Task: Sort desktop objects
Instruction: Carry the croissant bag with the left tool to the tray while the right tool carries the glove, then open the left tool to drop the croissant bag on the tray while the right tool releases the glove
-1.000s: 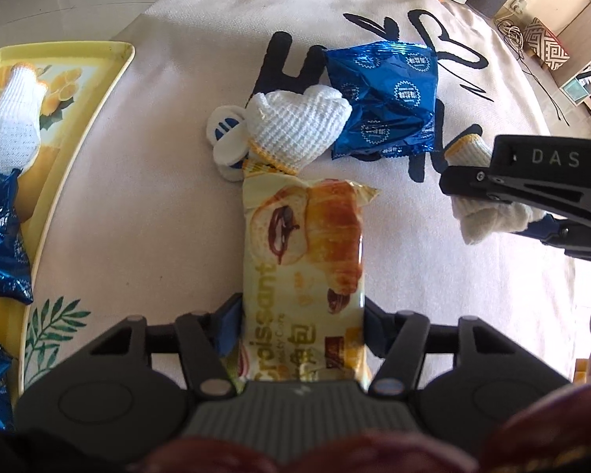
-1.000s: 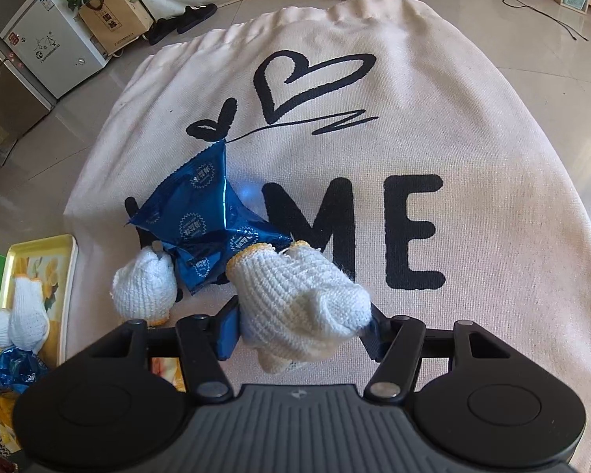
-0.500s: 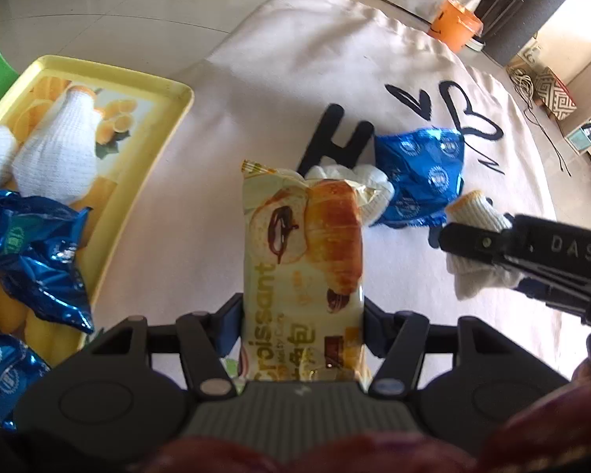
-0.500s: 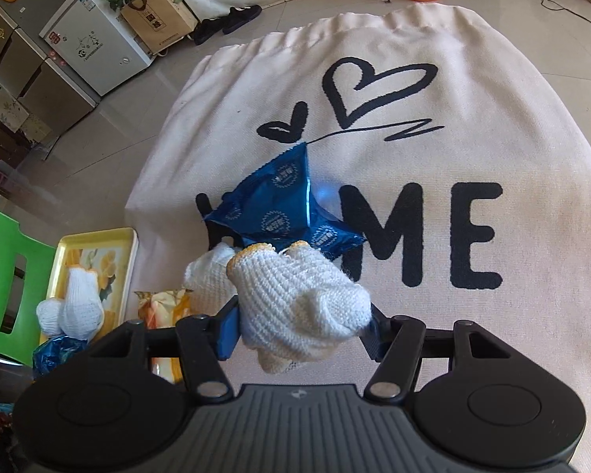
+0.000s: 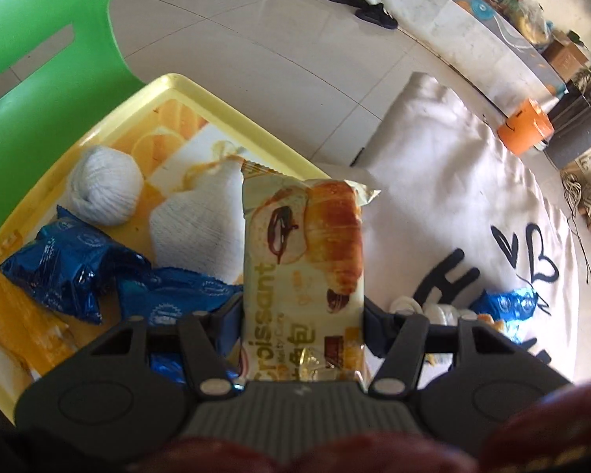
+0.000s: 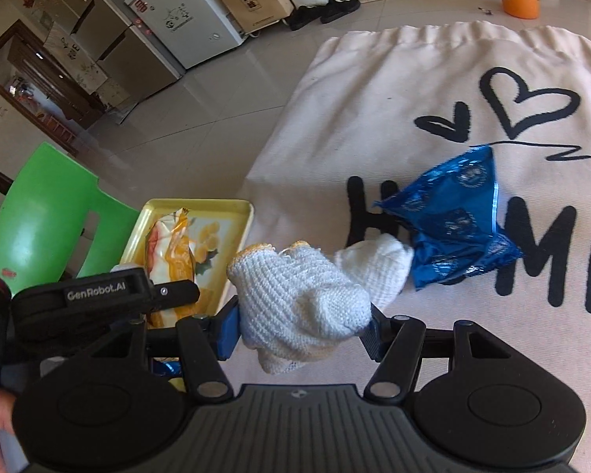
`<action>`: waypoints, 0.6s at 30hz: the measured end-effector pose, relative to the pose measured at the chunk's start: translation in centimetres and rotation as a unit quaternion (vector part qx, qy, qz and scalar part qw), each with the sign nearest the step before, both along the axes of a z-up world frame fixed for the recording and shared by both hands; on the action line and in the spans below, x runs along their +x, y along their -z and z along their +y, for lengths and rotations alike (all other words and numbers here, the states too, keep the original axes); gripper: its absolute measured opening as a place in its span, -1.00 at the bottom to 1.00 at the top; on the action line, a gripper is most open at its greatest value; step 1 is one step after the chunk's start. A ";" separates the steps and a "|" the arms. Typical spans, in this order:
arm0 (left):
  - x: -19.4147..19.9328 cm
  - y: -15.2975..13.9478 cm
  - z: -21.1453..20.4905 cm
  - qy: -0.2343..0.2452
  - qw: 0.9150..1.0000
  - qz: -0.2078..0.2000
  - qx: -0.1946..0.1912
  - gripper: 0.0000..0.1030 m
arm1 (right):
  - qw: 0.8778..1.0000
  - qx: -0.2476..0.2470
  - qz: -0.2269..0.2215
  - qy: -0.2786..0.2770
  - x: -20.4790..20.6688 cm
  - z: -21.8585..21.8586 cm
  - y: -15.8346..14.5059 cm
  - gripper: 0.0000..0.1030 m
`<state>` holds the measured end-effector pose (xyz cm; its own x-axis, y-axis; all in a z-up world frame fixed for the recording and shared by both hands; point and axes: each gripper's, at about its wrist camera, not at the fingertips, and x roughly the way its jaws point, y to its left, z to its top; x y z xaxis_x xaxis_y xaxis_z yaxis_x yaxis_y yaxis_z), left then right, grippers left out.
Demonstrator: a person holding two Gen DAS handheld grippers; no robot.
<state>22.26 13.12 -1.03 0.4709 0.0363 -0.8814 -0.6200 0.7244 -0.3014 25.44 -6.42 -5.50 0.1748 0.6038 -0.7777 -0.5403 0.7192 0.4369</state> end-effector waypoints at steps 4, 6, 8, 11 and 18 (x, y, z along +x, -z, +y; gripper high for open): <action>-0.6 -0.1 2.8 -0.033 0.999 -0.003 0.002 0.13 | 1.000 0.018 -0.004 -0.023 -1.0 2.4 0.0 0.18; -0.8 -0.1 4.0 -0.044 0.999 -0.006 -0.001 0.13 | 0.999 0.026 -0.003 -0.033 -1.4 3.5 0.2 0.18; -1.1 -0.1 5.1 -0.057 0.998 -0.009 -0.005 0.13 | 0.999 0.029 -0.002 -0.034 -1.8 4.5 0.5 0.18; -1.5 -0.2 6.7 -0.082 0.997 -0.011 -0.010 0.13 | 0.999 0.032 0.006 -0.033 -2.1 5.8 1.1 0.18; -2.3 -0.7 9.3 -0.124 0.992 -0.025 -0.014 0.13 | 0.999 0.035 0.018 -0.027 -2.7 8.7 2.6 0.18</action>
<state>19.96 22.46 -0.31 0.4934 0.1321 -0.8597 -0.7622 0.5418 -0.3542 22.74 2.24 -8.07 0.1131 0.6642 -0.7390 -0.5609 0.6566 0.5043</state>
